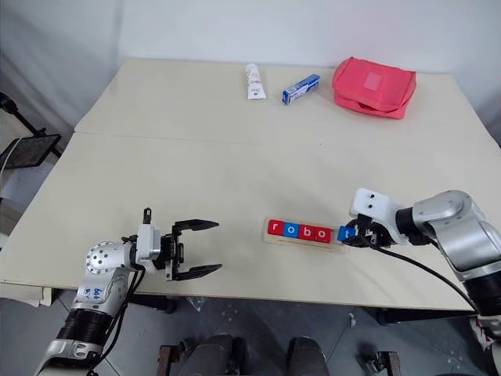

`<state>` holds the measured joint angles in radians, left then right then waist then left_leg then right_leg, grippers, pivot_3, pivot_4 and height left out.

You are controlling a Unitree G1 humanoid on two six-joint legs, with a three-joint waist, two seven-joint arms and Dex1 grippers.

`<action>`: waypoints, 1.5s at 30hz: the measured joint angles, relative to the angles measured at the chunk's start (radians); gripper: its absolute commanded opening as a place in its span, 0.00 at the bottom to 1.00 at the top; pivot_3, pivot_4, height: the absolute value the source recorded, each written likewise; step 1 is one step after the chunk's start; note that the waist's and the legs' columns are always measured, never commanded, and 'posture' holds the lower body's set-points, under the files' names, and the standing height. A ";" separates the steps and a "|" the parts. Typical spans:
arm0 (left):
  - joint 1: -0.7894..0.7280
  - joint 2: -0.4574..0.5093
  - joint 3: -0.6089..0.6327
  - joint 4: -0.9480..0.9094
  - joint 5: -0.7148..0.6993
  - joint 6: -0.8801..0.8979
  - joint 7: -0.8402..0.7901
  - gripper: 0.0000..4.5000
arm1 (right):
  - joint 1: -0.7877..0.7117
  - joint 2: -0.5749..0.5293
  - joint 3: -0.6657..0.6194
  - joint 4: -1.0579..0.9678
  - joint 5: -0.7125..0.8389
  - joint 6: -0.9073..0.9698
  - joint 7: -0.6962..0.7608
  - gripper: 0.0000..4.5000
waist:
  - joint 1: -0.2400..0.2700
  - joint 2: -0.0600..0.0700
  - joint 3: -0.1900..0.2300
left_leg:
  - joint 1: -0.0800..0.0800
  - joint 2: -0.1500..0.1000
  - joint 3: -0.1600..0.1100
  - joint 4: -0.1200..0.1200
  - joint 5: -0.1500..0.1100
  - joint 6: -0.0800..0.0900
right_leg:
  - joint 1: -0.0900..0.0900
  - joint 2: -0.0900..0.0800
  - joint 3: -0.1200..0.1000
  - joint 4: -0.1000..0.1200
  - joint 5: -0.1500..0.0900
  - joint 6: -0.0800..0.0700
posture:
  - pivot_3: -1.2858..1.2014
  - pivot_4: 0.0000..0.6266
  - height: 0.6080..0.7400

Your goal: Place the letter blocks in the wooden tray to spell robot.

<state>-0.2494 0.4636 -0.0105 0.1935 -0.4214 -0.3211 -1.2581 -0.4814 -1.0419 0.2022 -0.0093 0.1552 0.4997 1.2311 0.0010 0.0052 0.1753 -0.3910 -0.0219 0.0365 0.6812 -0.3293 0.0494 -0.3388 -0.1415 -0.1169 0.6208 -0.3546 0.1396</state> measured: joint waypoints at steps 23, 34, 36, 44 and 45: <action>0.026 0.004 -0.002 -0.059 0.004 0.001 0.044 1.00 | -0.039 0.073 0.024 0.049 -0.025 -0.045 0.015 0.33 | -0.002 0.000 0.000 | 0.000 0.000 0.000 0.000 0.000 0.000 | 0.000 0.000 0.000 0.000 0.000 0.000 | 0.52 0.24 1.00; -0.006 -0.007 -0.008 -0.019 0.019 -0.004 0.043 1.00 | -0.004 0.077 0.016 -0.030 0.002 0.003 0.012 1.00 | -0.001 0.000 0.000 | 0.000 0.000 0.000 0.000 0.000 0.000 | 0.000 0.000 0.000 0.000 0.000 0.000 | 0.52 0.24 1.00; -0.014 -0.012 -0.008 -0.019 0.021 -0.008 0.042 1.00 | 0.003 0.082 0.016 -0.033 0.004 0.011 0.008 1.00 | -0.001 0.000 0.000 | 0.000 0.000 0.000 0.000 0.000 0.000 | 0.000 0.000 0.000 0.000 0.000 0.000 | 0.52 0.24 1.00; -0.015 -0.017 -0.009 -0.015 0.025 -0.009 0.042 1.00 | 0.021 0.090 -0.059 -0.038 0.036 0.029 -0.050 0.91 | -0.001 0.000 0.000 | 0.000 0.000 0.000 0.000 0.000 0.000 | 0.000 0.000 -0.001 0.001 0.000 0.000 | 0.52 0.24 1.00; -0.015 -0.017 -0.009 -0.015 0.026 -0.009 0.042 1.00 | 0.022 0.091 -0.073 -0.037 0.043 0.030 -0.056 0.86 | -0.001 0.000 0.000 | 0.000 0.000 0.000 0.000 0.000 0.000 | 0.000 0.000 -0.001 0.001 0.000 0.000 | 0.52 0.24 1.00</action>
<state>-0.2646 0.4462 -0.0193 0.1790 -0.3957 -0.3304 -1.2159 -0.4598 -0.9508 0.1287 -0.0468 0.1987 0.5300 1.1747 0.0005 0.0052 0.1753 -0.3909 -0.0221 0.0364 0.6813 -0.3293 0.0494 -0.3388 -0.1416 -0.1176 0.6214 -0.3546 0.1396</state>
